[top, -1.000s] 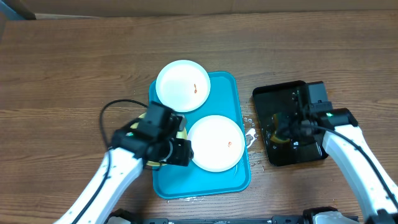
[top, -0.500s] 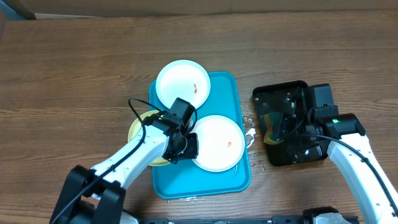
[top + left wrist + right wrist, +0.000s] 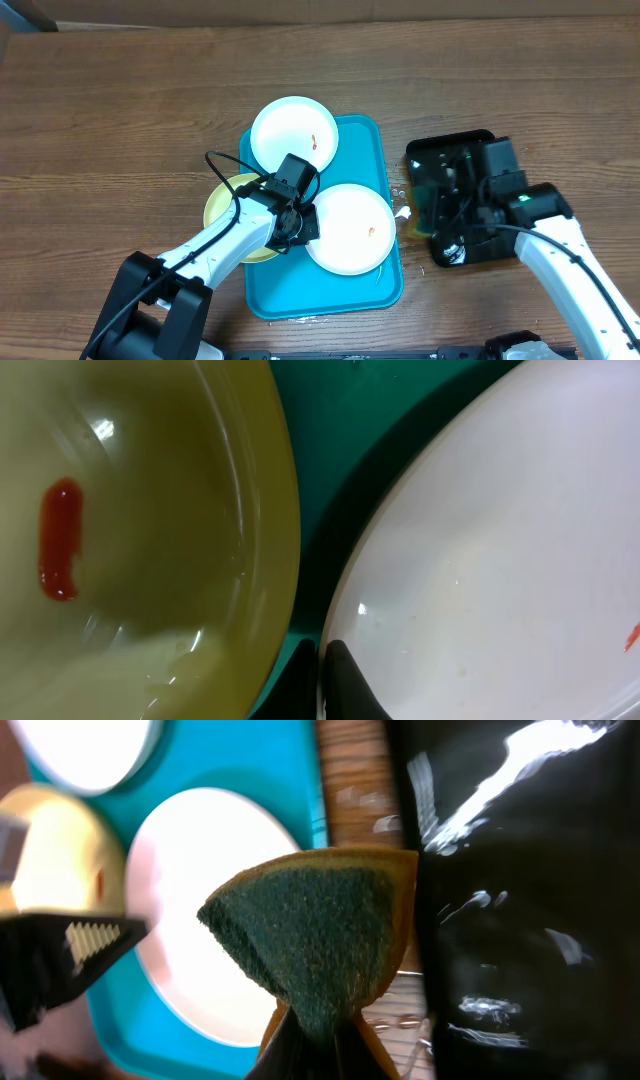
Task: Clean dirty plates on tray and stack at the side
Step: 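Grip the rim of the front white plate with the left gripper, then wipe the front white plate with the sponge in the right gripper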
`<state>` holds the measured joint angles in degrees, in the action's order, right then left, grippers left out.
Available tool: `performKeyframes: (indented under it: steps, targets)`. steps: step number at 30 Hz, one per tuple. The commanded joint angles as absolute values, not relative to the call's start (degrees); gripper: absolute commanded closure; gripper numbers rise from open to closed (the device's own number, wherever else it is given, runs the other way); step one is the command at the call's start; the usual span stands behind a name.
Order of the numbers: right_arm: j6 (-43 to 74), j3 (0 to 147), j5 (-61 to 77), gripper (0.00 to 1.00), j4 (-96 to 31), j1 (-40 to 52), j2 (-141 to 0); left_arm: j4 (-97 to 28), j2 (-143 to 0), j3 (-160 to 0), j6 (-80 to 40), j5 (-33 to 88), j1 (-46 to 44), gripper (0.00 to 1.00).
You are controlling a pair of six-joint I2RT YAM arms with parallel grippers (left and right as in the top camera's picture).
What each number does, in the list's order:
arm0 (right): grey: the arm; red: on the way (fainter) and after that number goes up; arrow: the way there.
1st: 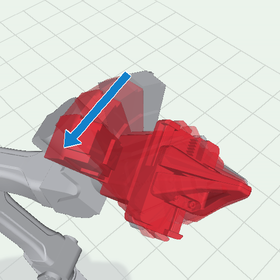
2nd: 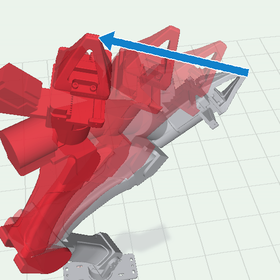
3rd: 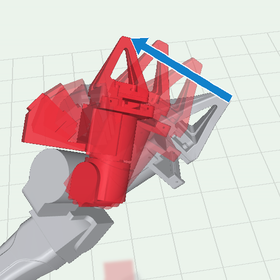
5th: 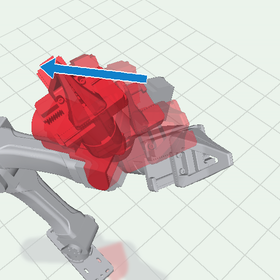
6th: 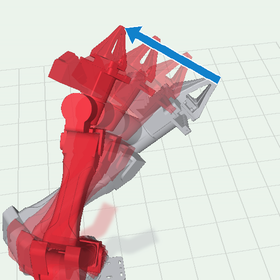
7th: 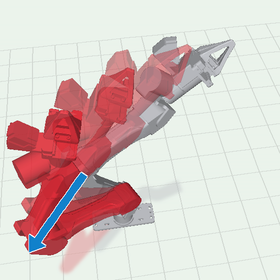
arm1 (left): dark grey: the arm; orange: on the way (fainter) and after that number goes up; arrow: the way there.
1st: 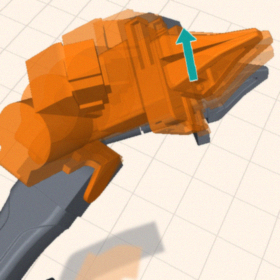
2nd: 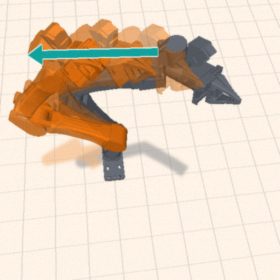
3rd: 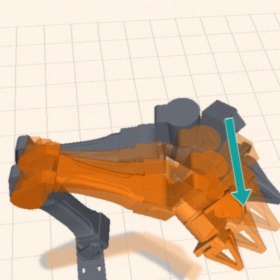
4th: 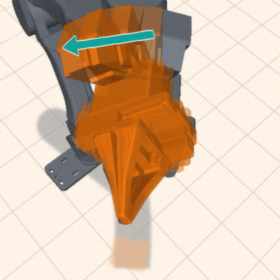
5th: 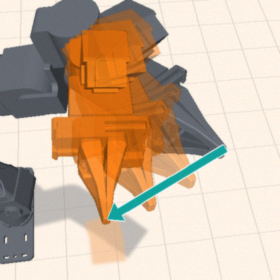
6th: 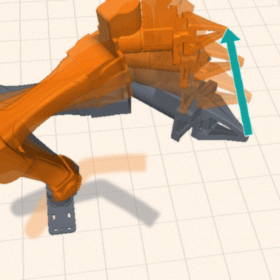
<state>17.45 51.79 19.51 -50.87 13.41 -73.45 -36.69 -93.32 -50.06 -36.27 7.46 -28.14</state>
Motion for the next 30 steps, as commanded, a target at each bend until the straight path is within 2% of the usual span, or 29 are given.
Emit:
performKeyframes:
  steps: [1, 4, 15, 23, 30]
  targets:
    - [16.56, 53.32, 19.81, 0.96, -48.47, 20.84, -72.75, -36.49, -94.65, -49.76, -36.12, 6.44, -28.25, 0.96]
    - [20.03, 53.19, 13.58, 0.96, -46.44, 26.33, -74.24, -37.36, -94.65, -49.76, -35.79, 6.44, -28.25, 0.96]
    - [22.81, 51.2, 12.6, 0.96, -32.88, 37.52, -89.1, -40.82, -94.65, -49.76, -40.38, 7.77, -28.25, 0.96]
    - [28.08, 51.11, 5.91, 0.96, -30.24, 38.61, -99.07, -40.88, -94.65, -49.76, -40.77, 7.44, -28.14, 0.96]
    - [39.42, 50.89, -12.1, 0.96, -36.6, 37.45, -104.27, -41.12, -94.67, -49.76, -41.06, 6.83, -28.14, 0.95]
